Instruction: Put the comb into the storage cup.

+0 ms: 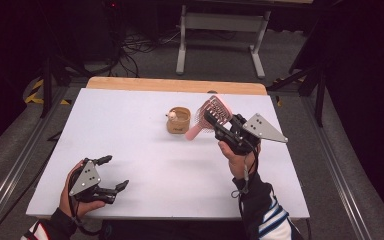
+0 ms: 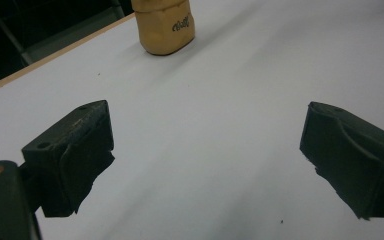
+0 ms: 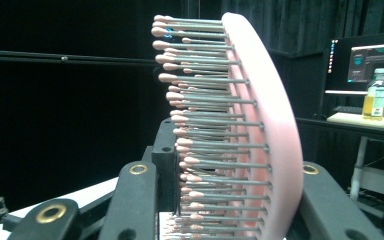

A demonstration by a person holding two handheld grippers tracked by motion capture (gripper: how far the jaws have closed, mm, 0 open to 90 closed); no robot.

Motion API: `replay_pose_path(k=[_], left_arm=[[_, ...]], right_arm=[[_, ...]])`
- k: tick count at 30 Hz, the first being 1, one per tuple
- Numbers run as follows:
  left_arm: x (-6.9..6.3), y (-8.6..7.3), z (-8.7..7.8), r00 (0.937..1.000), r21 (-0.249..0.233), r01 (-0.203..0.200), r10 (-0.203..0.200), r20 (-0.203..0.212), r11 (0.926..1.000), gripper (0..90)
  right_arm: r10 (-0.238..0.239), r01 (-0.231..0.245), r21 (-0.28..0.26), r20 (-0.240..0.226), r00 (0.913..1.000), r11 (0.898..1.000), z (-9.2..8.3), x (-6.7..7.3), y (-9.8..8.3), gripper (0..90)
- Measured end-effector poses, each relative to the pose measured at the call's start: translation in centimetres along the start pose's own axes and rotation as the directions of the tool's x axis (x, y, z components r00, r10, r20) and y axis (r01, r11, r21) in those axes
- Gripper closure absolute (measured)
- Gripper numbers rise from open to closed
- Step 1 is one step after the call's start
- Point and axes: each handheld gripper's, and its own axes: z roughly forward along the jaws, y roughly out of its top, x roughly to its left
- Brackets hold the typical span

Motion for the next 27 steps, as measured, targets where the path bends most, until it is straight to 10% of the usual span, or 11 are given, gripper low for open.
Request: replay_pose_path(k=[27], left_arm=[[0.1,-0.1,0.3,0.9996,0.0,0.023,-0.023,0.015,0.9997,4.7]], right_arm=[[-0.024,0.025,-0.028,0.043,0.9988,0.999,2.2,-1.4,2.4,63.5]])
